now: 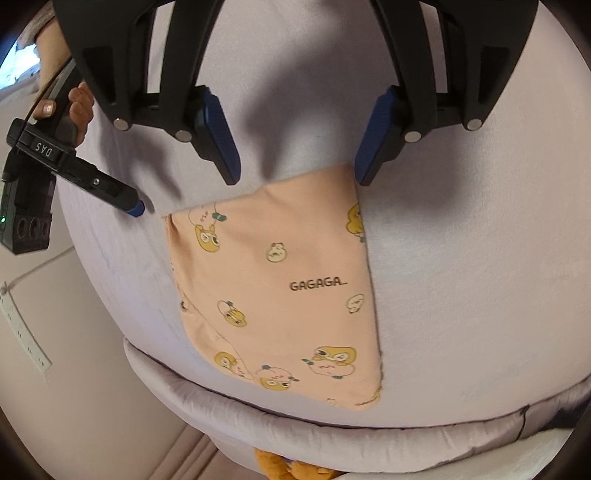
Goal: Fold small clothes
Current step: 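Move both tools to the folded shirt's edge and close on it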
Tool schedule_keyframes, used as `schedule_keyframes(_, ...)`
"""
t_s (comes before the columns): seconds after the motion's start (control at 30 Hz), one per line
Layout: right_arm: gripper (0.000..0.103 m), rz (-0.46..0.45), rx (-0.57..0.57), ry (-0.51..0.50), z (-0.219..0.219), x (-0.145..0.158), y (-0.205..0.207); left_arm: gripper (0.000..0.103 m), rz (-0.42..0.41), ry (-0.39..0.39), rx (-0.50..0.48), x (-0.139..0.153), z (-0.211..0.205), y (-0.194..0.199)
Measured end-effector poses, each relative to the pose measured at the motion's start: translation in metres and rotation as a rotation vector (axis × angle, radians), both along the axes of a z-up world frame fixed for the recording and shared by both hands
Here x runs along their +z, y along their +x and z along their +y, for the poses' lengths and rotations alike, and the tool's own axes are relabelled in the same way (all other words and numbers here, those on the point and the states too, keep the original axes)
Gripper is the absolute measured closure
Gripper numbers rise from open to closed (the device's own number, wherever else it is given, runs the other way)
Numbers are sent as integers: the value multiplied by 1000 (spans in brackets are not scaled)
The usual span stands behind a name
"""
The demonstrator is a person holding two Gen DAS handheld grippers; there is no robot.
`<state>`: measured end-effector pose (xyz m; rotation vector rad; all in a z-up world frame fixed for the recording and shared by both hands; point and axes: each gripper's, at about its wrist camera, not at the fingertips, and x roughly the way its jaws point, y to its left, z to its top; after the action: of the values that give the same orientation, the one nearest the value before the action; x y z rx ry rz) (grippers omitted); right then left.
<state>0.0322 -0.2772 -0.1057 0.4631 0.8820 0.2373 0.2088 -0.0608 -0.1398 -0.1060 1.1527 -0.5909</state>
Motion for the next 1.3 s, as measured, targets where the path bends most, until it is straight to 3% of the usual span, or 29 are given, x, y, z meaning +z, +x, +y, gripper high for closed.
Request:
schedule_keyframes(0.13,37,26,-32,87,-11,-8,5,39,13,-12,31,-5,4,10)
schedule_keyframes(0.5,34,52,-87,259,-28,-24,32,37,54,-110,90,-16,8,41)
schedule_keyframes(0.87,30,49,-59,263,-18,-27,72,35,33,-115,67,-17,-7,63)
schedule_keyframes(1.3,30,36,-12,236,-5,-29,99,23,14,-129,51,-20,-20,74)
